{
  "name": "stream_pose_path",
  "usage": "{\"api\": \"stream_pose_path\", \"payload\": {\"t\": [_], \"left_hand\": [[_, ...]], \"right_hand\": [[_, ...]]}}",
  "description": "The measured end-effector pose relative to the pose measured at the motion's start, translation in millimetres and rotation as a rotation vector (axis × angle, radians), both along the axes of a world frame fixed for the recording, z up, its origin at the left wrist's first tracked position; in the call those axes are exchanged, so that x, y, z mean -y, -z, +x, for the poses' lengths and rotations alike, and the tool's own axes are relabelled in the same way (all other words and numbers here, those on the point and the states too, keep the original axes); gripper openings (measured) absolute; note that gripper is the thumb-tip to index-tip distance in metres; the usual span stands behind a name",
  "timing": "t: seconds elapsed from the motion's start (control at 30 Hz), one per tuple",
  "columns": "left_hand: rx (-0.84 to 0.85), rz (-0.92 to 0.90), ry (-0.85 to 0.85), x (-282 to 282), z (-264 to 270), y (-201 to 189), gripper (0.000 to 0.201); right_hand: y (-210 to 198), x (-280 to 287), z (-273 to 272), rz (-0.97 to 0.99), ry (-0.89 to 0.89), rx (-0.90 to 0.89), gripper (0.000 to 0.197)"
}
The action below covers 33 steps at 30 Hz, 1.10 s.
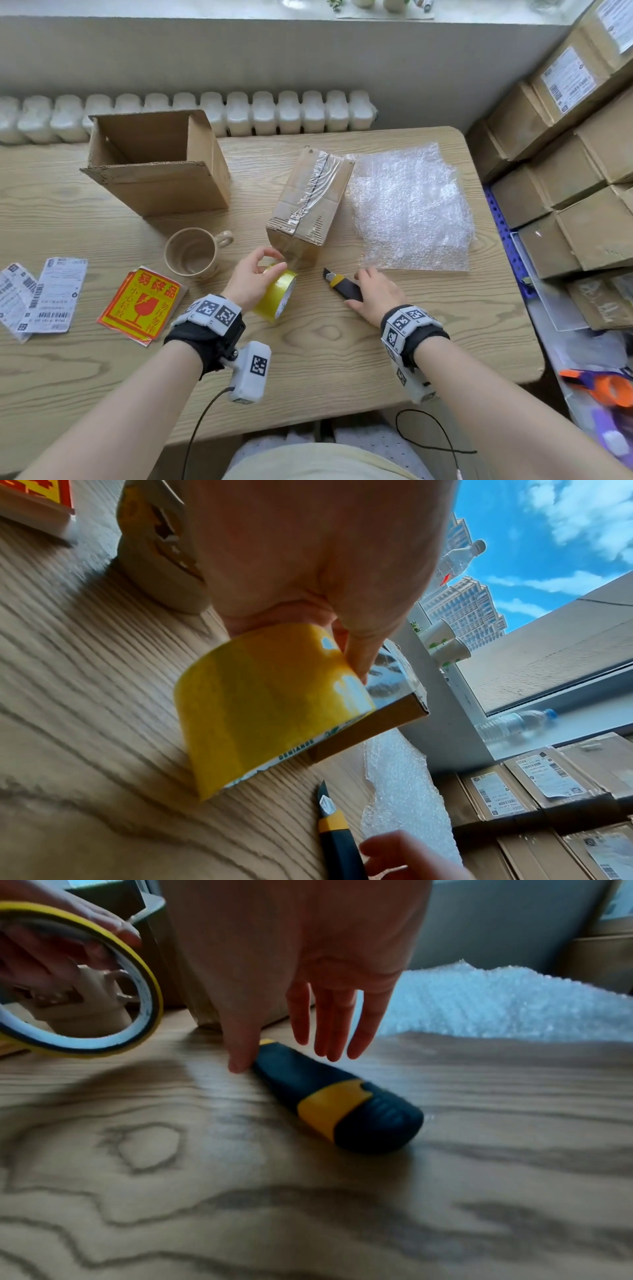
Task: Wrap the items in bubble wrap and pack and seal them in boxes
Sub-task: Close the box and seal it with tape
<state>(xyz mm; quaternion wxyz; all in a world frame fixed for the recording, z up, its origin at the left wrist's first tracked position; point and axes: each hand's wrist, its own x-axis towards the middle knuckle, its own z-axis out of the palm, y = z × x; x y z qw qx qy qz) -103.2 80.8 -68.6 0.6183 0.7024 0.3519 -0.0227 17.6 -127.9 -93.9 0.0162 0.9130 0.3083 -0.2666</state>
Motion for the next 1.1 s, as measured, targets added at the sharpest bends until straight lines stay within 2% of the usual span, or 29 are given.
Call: {"api": "stream_pose_path", "payload": {"t": [0.27, 0.47, 0.6, 0.77, 0.97, 1.1], "left_hand": [[0.016, -0.007, -0.039, 3, 2, -1, 0.012], [0.012, 0.018, -0.061, 6, 2, -1, 0.013], [0.011, 0.039, -0.082, 6, 3, 2, 0.011], [0.010, 0.076, -0.094, 9, 4, 4, 0.004], [0.016, 0.051, -0.124, 12, 4, 7, 0.019], [0.009, 0.072, -0.133, 12, 3, 9, 0.021]], "right_hand": [[1, -4, -6, 0.045, 0.078, -0.031, 0.038], [-30, 6, -6, 0.280, 0.139, -0.165, 0.031], [-54, 3, -10, 0.421, 0.108, -0.171, 0.029], [-75, -28, -19, 0.332, 0.004, -0.209, 0.028], [-84, -58, -25, 0.246, -0.053, -0.218, 0.034], [-84, -68, -24, 0.204, -0.038, -0.214, 0.033]]}}
